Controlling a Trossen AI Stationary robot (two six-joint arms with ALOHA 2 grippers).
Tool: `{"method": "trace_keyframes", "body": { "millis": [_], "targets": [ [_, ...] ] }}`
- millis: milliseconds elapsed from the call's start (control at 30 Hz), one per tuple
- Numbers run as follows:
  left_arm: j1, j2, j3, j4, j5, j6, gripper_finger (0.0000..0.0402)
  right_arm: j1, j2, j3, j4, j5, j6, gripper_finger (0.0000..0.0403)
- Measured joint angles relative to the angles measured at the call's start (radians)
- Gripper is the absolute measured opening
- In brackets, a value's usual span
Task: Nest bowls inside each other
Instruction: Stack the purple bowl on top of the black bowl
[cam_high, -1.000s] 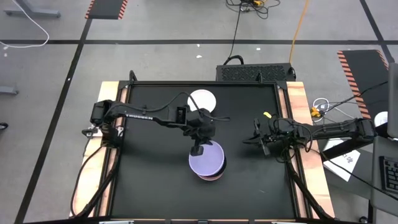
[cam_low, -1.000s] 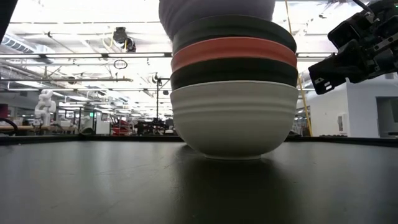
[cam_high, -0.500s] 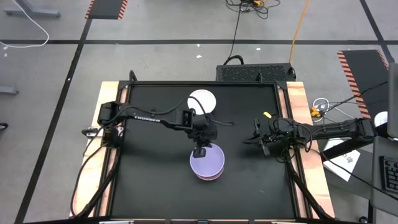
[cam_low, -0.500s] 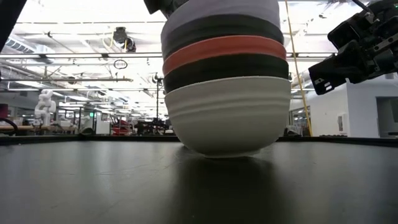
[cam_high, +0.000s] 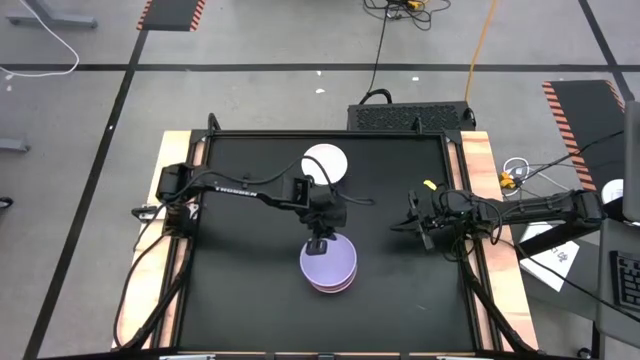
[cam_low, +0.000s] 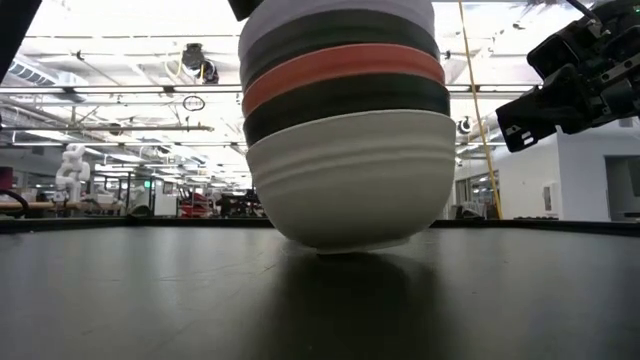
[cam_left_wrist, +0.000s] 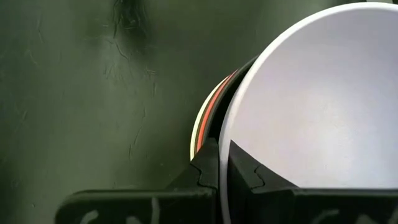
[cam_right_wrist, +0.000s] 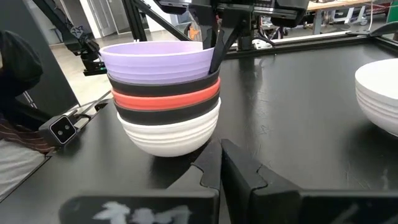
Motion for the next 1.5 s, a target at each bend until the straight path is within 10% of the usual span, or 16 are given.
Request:
{"method": "trace_keyframes", "body": {
  "millis": [267,967,1500],
  "targets": [
    [-0.031,0.000,0.000,0.018,-0.021,0.016,0.0006,0.000,0.000,0.000,0.000,0.000,0.000,0.0000],
    [-0.040,0.002,0.034,0.093,-0.021,0.064,0.0161,0.000,0.000,0.000,-0.015,0.000,-0.004,0.0000],
    [0.019,-0.030,0.035,0.085,0.009,0.100,0.0175,0.000,0.001,0.000,-0.023,0.000,0.003,0.0000]
  ]
}}
